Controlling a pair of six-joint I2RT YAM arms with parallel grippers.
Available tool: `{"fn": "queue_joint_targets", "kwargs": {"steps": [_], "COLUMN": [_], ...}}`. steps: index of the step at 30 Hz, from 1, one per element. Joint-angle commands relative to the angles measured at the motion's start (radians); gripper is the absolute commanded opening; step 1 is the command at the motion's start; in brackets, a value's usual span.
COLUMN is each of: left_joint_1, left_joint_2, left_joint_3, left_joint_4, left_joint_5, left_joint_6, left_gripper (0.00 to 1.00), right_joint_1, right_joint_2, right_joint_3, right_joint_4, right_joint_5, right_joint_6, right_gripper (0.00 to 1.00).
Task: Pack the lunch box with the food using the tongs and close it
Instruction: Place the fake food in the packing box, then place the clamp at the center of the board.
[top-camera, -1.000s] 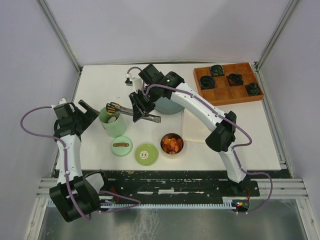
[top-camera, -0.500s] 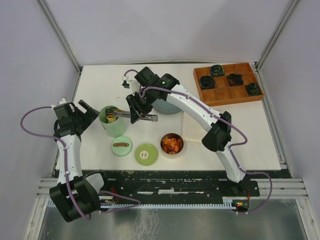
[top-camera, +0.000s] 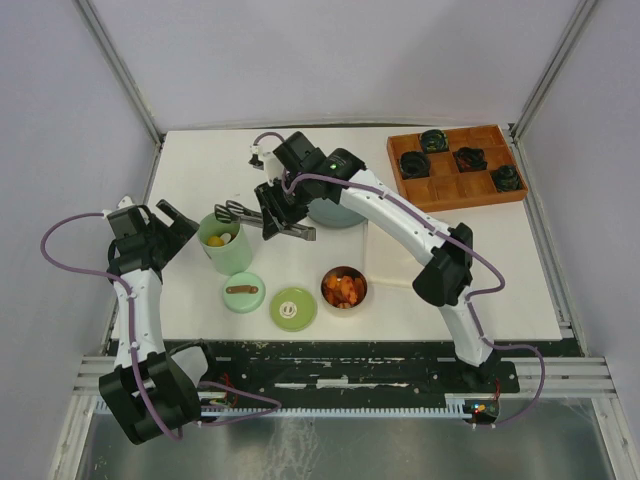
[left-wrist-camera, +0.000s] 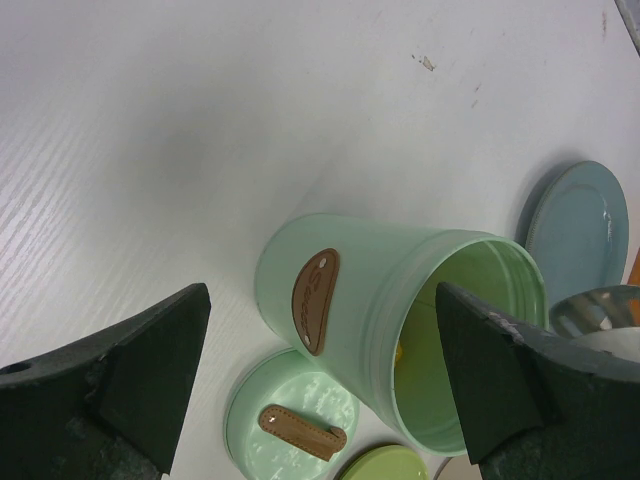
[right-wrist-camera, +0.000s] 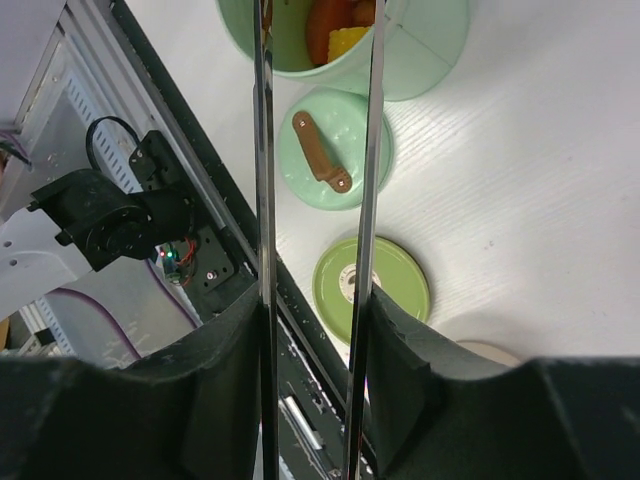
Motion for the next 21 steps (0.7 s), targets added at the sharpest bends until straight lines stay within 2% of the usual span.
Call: {"fn": "queue_joint_targets", "kwargs": {"steps": [1,5,11,16,21], "left_joint_1": [0.004,0.003,0.003,0.002,0.001], "left_joint_2": [-0.010,-0.012,-0.014,-0.023,-0.036], "left_joint_3": [-0.002,-0.001,-0.001,-0.002,-0.003], "left_joint_4": [0.041,0.042,0.042,0.040,0.035], "left_joint_5": [0.012,0.012,0.012,0.012,0.011], "left_joint_6": [-0.025,-0.024,-0.025,-0.025,-0.023], "left_gripper": [1.00,1.00,1.00,1.00,1.00], "right_joint_1": [-0.011,-0.054,-0.200,-0.301,-0.345], "right_joint_2": [-0.197,-0.286,-0.407,-0.600,-0.849], "right_joint_3": [-0.098,-0.208,-0.349,-0.593,-0.927], "right_joint_4": [0.161,0.191,0.081,0.036,0.056], "right_joint_5": [0.107,0.215,0.412,0.613,0.817], "right_joint_6": [0.008,0.016,0.046,0.077,0.144], "right_gripper": [0.47,0.47,0.46,0.46,0.46]}}
